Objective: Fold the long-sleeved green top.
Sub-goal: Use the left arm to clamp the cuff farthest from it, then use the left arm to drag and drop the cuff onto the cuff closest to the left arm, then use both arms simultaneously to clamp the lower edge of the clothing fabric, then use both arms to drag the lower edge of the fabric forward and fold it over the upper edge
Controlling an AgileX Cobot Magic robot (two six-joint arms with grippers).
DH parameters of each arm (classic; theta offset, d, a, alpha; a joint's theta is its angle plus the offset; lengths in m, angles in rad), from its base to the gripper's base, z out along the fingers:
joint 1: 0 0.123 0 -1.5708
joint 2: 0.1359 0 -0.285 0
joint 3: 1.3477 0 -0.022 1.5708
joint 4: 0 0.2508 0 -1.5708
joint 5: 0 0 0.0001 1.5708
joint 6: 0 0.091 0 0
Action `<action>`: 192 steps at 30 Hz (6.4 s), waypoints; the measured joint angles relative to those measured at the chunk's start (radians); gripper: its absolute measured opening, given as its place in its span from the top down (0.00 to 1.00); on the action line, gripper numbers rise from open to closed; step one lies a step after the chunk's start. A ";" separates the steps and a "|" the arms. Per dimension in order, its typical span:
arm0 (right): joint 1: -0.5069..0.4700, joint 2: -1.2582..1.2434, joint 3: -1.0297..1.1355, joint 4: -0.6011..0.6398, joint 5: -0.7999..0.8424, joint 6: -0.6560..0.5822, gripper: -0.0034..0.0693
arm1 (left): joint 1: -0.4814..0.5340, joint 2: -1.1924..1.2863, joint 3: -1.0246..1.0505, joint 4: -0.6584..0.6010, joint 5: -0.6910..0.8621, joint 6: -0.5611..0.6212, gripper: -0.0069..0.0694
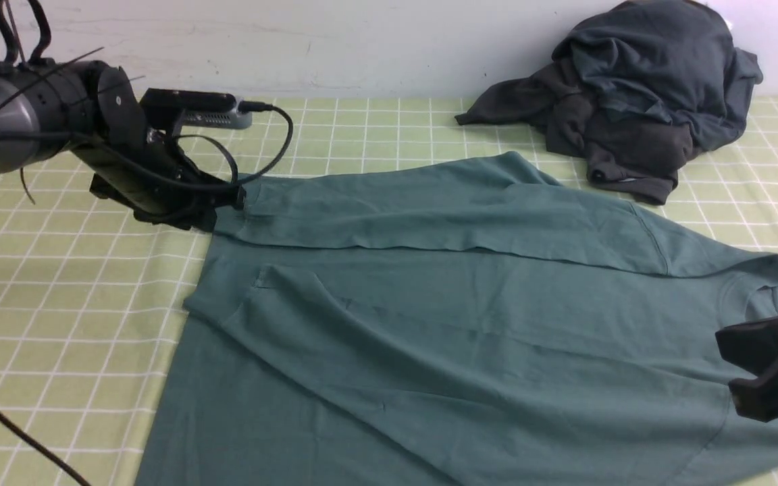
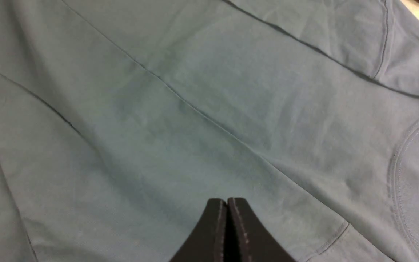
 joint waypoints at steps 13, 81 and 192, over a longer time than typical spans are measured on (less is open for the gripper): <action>0.000 0.019 0.000 0.001 -0.015 0.000 0.97 | 0.017 0.247 -0.218 -0.001 -0.013 -0.066 0.54; 0.001 0.028 0.000 0.076 0.035 -0.040 0.97 | -0.474 -0.453 0.925 0.268 0.252 0.313 0.41; -0.076 1.251 -1.179 -0.770 -0.008 0.279 0.55 | -0.084 0.341 -0.541 0.321 -0.062 -0.180 0.33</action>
